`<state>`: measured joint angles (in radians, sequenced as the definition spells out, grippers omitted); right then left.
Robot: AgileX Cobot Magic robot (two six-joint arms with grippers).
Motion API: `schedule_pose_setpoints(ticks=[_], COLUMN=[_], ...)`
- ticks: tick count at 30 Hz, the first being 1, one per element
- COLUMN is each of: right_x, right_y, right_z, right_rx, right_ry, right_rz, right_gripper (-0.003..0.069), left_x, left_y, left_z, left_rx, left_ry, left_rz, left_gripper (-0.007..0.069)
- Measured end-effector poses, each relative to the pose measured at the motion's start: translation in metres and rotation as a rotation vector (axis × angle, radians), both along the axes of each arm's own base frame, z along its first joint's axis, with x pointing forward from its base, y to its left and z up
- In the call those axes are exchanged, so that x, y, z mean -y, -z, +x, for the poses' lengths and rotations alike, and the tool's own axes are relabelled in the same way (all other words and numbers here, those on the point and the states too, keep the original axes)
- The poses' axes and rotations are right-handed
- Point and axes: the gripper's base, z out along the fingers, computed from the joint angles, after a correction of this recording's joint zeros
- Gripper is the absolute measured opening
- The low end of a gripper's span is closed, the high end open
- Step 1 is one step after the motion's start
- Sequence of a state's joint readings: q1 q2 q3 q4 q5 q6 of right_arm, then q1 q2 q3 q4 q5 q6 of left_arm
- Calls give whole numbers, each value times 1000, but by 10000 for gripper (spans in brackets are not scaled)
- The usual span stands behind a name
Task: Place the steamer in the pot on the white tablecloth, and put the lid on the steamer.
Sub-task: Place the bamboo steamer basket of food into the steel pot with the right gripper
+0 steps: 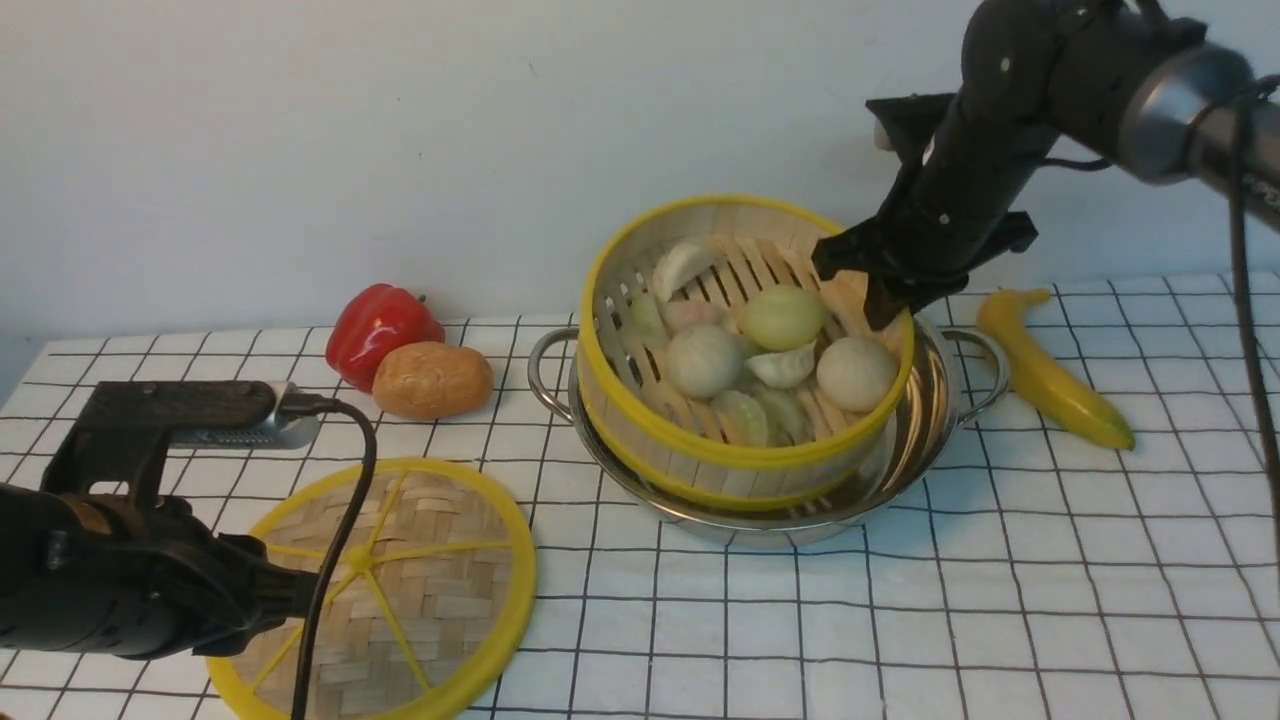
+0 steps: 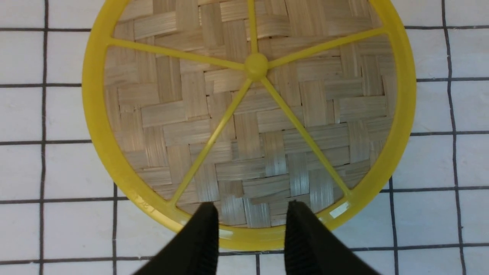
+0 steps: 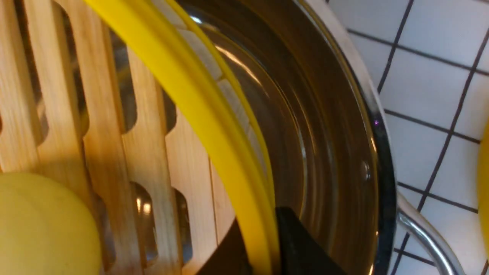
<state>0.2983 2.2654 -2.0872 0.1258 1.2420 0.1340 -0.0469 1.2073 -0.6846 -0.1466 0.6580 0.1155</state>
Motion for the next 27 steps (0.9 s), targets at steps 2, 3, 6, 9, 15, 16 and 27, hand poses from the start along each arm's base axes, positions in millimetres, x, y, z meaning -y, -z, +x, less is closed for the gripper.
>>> schedule_pose_setpoints(ticks=[2, 3, 6, 9, 15, 16, 27], right_x=[1, 1, 2, 3, 2, 2, 1], right_y=[12, 16, 24, 29, 40, 43, 51], right_z=[3, 4, 5, 7, 9, 10, 11], right_rx=[-17, -24, -35, -39, -53, -57, -73], right_ry=[-2, -3, -5, -4, 6, 8, 30], right_rz=[-22, -32, -53, -71, -75, -76, -62], right_gripper=[54, 54, 54, 54, 54, 54, 139], left_x=[0, 0, 0, 0, 0, 0, 0], left_y=[0, 0, 0, 0, 0, 0, 0], left_z=[0, 0, 0, 0, 0, 0, 0], left_rx=[0, 0, 0, 0, 0, 0, 0], left_ry=[0, 0, 0, -1, -1, -1, -1], left_rz=[0, 0, -1, -2, -2, -2, -2], left_gripper=[241, 241, 241, 241, 241, 241, 241])
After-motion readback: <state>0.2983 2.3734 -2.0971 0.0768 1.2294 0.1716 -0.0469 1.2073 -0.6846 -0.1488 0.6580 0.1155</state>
